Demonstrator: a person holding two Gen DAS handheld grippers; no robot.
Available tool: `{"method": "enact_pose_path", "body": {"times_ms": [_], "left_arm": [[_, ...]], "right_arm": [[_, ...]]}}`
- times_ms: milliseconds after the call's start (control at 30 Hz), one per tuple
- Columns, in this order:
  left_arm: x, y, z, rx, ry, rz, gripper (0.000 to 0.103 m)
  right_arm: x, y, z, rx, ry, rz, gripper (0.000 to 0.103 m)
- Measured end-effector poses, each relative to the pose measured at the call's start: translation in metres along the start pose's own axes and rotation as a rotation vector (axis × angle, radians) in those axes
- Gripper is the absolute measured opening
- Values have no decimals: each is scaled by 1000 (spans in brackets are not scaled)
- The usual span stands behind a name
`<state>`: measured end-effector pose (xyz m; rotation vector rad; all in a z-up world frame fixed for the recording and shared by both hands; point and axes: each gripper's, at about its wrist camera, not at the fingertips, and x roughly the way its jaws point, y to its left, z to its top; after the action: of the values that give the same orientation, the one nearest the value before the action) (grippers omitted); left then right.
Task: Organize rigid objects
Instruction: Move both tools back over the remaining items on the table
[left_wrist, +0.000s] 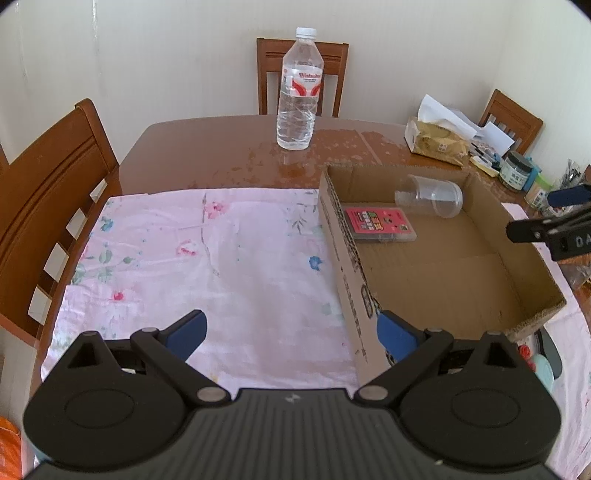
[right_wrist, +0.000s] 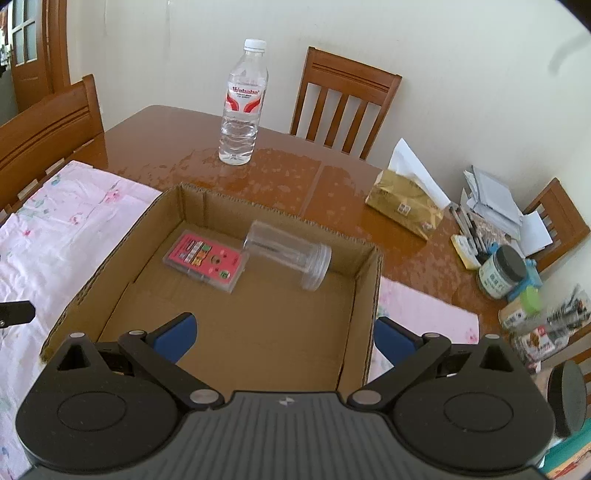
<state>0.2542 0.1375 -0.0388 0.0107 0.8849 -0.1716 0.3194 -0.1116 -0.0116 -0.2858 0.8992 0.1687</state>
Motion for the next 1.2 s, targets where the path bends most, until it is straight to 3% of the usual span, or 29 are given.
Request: {"method": "enact_pose_path", "body": {"times_ms": [467,800,1200], "left_arm": [[-11,-23,-39,-30,43,58,98],[-46,-49,-80,-51,77,136,98],[-91,-68,-134,-56,90,180,98]], "right_arm": [[-33,7,-82,54,-10,59,103],[-61,13,-159,108,11,135,103],[-62,74,-211,-40,87,283,103]]}}
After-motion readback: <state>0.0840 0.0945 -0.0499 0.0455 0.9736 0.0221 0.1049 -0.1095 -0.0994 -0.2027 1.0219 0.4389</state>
